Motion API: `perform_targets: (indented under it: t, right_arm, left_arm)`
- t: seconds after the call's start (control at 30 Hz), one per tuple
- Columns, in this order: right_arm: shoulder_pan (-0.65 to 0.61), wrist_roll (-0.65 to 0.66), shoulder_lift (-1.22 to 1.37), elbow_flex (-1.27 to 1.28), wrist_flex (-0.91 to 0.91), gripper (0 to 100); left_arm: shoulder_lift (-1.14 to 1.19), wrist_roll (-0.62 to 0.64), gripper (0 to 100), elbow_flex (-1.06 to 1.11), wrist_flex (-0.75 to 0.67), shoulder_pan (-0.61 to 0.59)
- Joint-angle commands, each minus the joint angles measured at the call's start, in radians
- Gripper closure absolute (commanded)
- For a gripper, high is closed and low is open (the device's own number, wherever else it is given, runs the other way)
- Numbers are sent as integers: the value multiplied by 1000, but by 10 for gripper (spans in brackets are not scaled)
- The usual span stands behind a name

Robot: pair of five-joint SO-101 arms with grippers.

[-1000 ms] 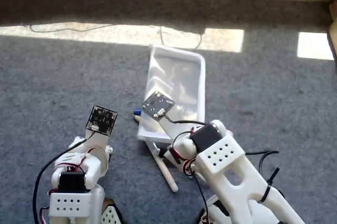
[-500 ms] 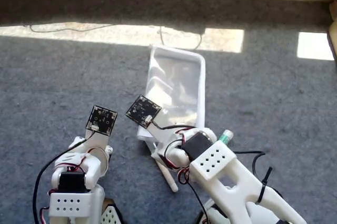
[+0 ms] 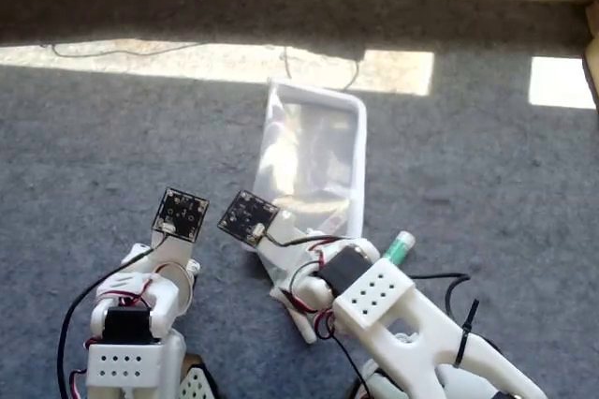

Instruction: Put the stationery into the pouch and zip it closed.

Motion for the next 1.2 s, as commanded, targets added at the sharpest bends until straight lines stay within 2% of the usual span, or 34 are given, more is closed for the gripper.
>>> perform_targets:
  t: [0.0,0.6,0.93,1.17]
  right_arm:
    - [-36,6,-22,7,-12,800]
    - [-62,5,-21,12,4,800]
    - [-62,5,186,1,-58,800]
    - [-59,5,191,-1,-59,826]
  left_arm:
    - [1,6,993,24,6,-8]
    - [1,6,993,24,6,-8]
    - [1,6,993,24,6,-8]
    - [1,6,993,24,6,-8]
